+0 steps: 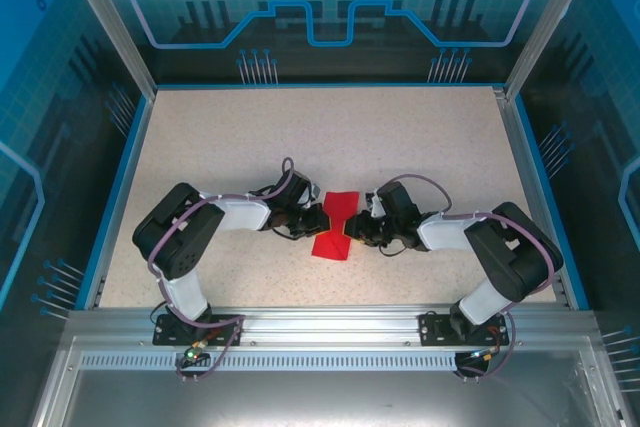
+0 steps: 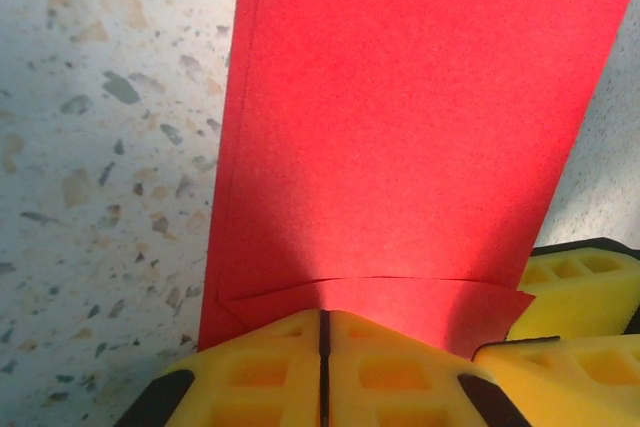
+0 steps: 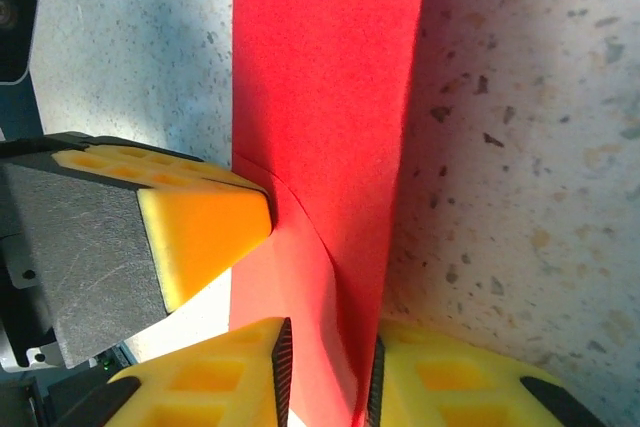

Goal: Fold a paper plane with a square sheet of paper (pick it up from the middle)
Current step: Turn over the paper at the center of the table.

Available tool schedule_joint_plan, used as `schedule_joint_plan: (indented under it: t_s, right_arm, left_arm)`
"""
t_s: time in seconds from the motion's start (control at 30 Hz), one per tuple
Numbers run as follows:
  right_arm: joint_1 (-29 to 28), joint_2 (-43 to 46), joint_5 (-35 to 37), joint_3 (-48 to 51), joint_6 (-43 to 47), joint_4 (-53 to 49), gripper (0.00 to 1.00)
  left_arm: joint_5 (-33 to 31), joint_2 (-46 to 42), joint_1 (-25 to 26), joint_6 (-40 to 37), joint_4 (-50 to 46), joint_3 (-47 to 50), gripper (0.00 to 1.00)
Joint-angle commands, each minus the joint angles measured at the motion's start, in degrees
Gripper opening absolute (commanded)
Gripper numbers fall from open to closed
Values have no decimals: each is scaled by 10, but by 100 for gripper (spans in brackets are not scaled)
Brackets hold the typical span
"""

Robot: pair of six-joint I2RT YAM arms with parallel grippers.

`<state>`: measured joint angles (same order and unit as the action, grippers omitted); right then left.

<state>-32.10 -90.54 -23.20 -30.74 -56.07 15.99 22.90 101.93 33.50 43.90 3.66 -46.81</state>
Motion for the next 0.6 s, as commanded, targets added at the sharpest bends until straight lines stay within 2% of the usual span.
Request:
schedule_joint_plan:
  t_s: [0.0,0.13,0.3,0.47,0.57]
  right_arm:
    - [-7,8,-16,-6,16,19,24]
    - [-7,13,-16,-12,20,6,17]
    - [-5,49,-6,-24,37,-44,11]
    - [-6,115,28,-59,82,-160,7]
    - [-7,153,96,-116,131,-313,6]
  left_arm:
    - [-2,-32,1,15,-1,-4,10]
    - [-18,-64,0,18,-11,-1,12]
    - [-126,-154,-4,27,-45,33,16]
    - [-173,-230,-16,20,-80,60,17]
    - [-190,-263,-27,19,-97,71,17]
